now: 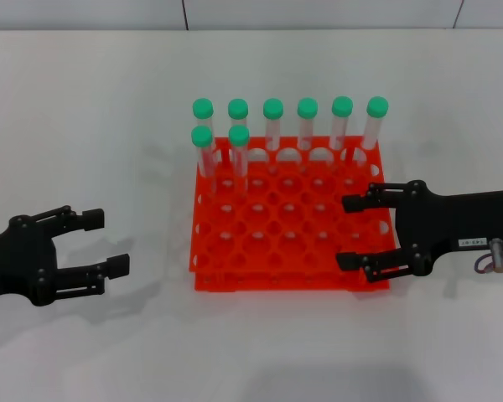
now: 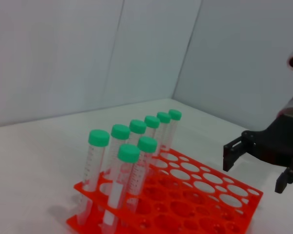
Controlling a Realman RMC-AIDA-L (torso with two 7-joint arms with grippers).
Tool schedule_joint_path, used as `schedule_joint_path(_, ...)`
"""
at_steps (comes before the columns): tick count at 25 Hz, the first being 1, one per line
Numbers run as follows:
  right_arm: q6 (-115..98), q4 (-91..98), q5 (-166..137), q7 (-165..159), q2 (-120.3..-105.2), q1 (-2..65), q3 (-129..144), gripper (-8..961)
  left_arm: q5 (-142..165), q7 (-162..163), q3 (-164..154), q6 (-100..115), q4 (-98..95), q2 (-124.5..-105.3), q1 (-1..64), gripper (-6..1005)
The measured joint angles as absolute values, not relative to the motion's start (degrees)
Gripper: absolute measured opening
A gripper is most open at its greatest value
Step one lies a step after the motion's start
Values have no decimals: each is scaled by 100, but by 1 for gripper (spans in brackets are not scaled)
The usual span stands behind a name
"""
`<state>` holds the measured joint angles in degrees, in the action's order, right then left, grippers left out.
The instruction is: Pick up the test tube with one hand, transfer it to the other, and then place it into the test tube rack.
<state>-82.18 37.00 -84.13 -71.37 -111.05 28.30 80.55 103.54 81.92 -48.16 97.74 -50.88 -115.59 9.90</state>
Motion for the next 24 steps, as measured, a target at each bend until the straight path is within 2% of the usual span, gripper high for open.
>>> schedule_joint_path(11,-8349,3700,-8444,-7373,-10974,2895,8056,842,10715,8441,-4813,9901,-5120,-11510,1304,866)
schedule_joint_path(24,-8363,3700,-8666,-7530,-11000,2971,8051,838,10847,8546,-4838,10040,-5119,-11478,1489,866)
